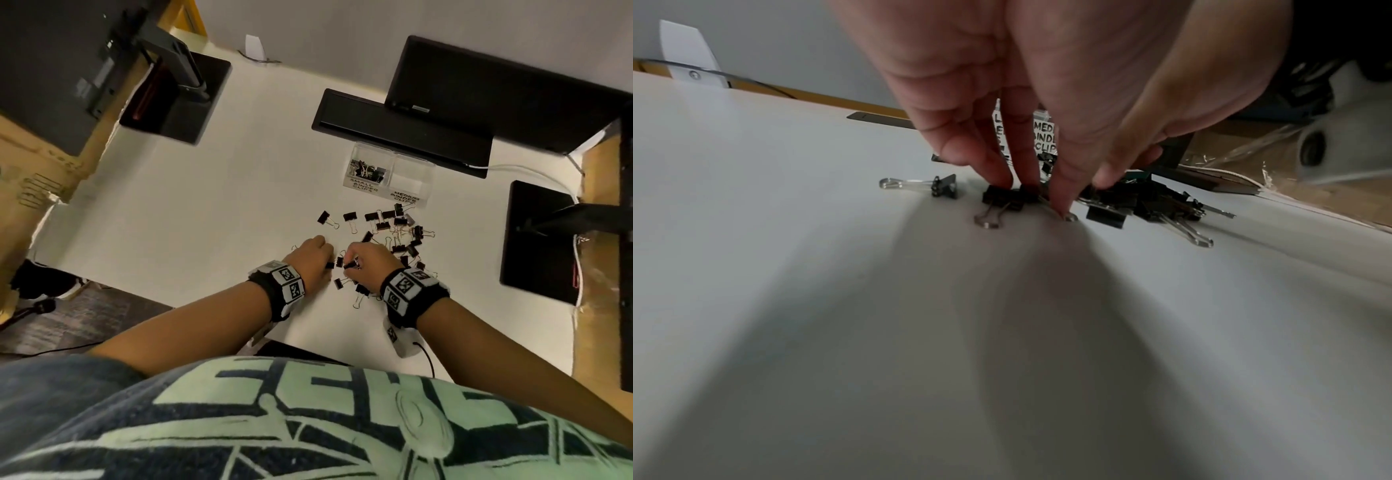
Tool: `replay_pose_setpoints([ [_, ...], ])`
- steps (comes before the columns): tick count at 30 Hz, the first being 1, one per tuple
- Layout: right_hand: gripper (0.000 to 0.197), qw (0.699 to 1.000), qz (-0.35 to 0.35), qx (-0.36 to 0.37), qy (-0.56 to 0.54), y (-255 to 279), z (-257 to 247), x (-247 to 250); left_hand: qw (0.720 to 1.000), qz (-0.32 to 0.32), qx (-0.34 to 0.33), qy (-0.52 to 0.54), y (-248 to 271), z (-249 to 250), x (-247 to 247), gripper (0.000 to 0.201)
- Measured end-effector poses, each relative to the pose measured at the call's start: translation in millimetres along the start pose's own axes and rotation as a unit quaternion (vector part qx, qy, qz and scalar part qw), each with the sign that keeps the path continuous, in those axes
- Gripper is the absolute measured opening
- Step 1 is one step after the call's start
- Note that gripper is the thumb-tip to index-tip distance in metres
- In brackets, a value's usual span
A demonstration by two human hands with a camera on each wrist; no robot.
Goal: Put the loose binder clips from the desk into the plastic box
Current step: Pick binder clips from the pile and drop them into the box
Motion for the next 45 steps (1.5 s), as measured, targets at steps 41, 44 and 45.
replay_pose_setpoints([
  [41, 0.010, 0.996, -0.089, 0.027, -0.010, 3.6, -9.7, -11.1, 0.986, -0.011, 0.071, 0.151, 15.2, -34.5, 14.4, 0.018],
  [44, 0.018, 0.987, -0.110, 0.058, 0.103, 5.0, -10.5, -19.5, 0.997, -0.043, 0.012, 0.063, 17.0, -28.9, 8.0, 0.033],
  [45, 0.022, 0.986, -0.110, 0.057, 0.112, 4.7, -10.5, -20.2, 0.998, -0.050, -0.006, 0.026, 18.4, -27.5, 6.1, 0.035],
])
Point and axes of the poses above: each hand's wrist, its own y-axis away from the middle knuckle, its own x-axis out of the back of the hand, z = x × y, the point moved 3 cm from there along -y, towards the middle knuckle, and after that the axes turned 6 degrees about -y, right-handed, at the moved point
